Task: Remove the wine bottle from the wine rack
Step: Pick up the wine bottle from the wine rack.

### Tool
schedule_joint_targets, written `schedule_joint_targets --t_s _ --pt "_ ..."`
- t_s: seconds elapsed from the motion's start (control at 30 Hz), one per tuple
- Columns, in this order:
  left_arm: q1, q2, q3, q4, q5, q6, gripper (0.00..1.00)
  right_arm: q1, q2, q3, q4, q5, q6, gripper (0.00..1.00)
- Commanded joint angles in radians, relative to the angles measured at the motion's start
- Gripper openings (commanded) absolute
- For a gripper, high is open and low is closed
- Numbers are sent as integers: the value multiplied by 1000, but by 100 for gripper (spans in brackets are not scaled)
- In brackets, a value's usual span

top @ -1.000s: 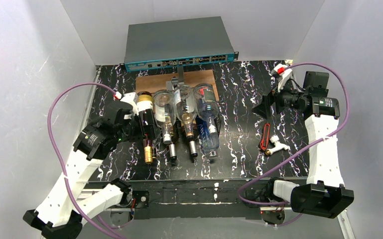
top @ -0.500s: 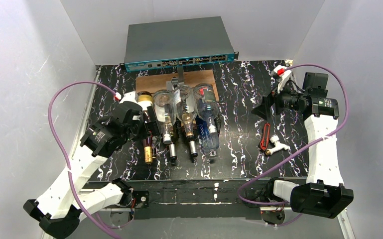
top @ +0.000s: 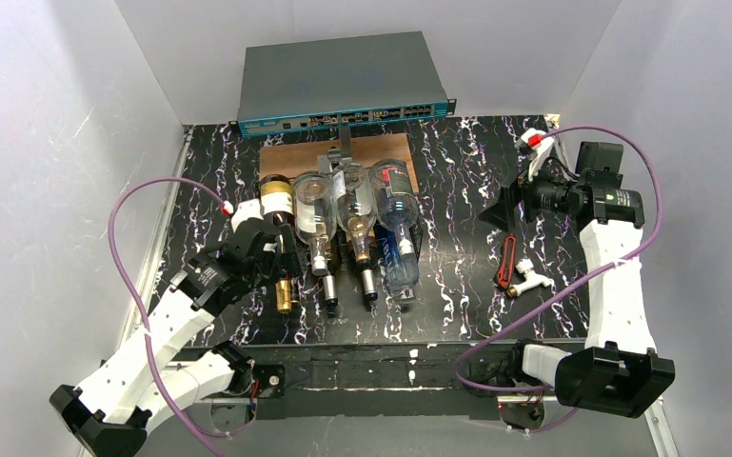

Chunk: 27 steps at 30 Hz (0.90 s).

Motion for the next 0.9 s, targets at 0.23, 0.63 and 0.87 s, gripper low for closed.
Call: schedule_joint_targets --t_s 0.23,0.63,0.87 --pt "-2 -71 -155 117 -62 -9 90 -4 -6 -32 51 -26 14 100" --pt "-2 -74 -242 223 -55 -14 81 -4 -7 -38 55 -22 15 100" --pt "-2 -74 -259 227 -53 -22 76 -4 -7 -39 55 -23 16 100"
